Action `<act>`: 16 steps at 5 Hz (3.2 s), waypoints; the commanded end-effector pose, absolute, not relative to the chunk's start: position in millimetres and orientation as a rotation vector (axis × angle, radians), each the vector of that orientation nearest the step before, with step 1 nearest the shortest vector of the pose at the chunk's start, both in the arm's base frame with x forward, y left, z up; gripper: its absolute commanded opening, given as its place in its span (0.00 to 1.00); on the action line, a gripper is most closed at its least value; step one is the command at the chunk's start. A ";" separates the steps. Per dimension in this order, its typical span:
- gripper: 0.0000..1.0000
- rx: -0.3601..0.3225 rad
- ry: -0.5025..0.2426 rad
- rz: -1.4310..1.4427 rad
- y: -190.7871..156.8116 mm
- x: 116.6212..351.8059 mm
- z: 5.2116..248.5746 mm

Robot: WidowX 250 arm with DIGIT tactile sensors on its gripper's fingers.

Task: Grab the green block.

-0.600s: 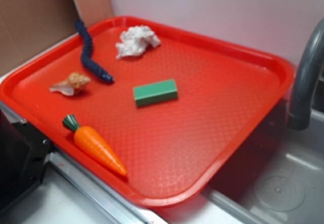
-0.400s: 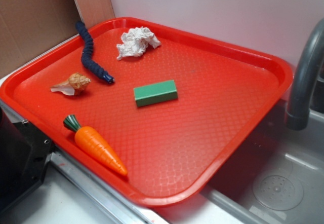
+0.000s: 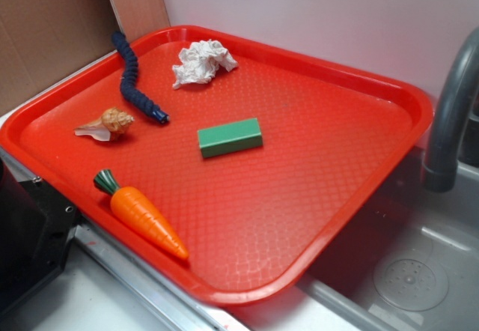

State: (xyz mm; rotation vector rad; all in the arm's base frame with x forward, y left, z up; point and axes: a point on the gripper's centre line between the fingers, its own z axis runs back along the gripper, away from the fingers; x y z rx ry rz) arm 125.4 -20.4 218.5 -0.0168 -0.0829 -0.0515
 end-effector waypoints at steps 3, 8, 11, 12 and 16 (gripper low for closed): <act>1.00 0.057 -0.216 -0.414 -46.1 183.8 147.9; 1.00 -0.028 -0.172 -0.585 -71.9 243.8 57.0; 0.45 0.040 -0.099 -0.605 -83.7 247.8 28.6; 0.00 0.037 -0.096 -0.607 -85.9 246.4 28.2; 0.00 0.025 -0.025 -0.084 -40.8 212.4 135.7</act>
